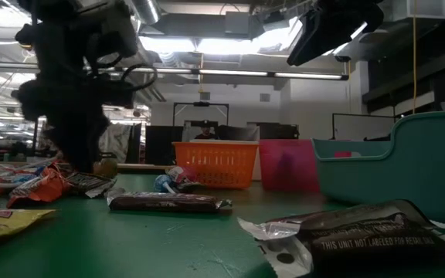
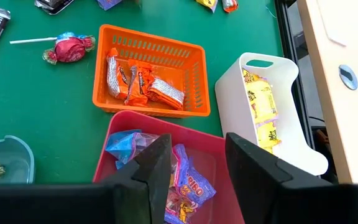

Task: Sort candy
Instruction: Put the yellow candy into the blue bin

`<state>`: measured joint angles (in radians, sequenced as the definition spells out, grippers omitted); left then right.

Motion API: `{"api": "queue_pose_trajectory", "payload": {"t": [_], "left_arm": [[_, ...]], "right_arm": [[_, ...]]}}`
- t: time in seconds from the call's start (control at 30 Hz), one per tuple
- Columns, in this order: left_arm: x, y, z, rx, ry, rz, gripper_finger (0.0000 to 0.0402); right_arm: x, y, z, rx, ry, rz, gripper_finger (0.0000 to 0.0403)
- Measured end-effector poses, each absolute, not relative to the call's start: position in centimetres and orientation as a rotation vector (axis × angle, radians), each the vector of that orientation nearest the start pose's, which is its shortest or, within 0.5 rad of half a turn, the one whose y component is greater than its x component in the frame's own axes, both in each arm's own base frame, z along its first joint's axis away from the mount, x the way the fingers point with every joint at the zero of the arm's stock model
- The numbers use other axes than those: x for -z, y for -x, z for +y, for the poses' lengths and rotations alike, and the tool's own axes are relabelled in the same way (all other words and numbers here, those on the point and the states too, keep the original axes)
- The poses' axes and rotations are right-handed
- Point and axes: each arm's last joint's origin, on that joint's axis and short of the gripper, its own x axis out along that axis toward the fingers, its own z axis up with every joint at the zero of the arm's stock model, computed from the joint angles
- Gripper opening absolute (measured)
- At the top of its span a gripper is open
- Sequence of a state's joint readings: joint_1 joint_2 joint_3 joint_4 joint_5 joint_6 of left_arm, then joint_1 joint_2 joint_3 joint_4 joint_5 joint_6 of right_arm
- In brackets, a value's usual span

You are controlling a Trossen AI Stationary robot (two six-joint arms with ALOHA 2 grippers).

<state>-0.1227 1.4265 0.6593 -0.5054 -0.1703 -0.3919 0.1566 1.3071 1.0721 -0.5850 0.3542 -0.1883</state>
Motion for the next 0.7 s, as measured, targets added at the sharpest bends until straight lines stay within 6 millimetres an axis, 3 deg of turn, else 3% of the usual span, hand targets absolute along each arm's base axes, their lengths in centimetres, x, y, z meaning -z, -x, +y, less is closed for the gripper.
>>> {"api": "queue_pose_trajectory", "payload": {"t": [0.27, 0.57, 0.7], "left_arm": [[-18.3, -25.9, -2.6, -0.233, 0.218, 1.045, 0.009], [-22.6, -30.2, -4.6, -0.082, 0.305, 0.482, 0.0089], [-22.8, -31.7, -6.2, -0.031, 0.327, 0.309, 0.0089]], "right_arm": [[-29.0, -26.7, 3.2, 0.111, 0.385, 0.812, 0.015], [-29.2, -26.8, 3.1, 0.149, 0.397, 0.795, 0.015], [-30.1, -26.7, 3.0, 0.187, 0.409, 0.784, 0.015]]}}
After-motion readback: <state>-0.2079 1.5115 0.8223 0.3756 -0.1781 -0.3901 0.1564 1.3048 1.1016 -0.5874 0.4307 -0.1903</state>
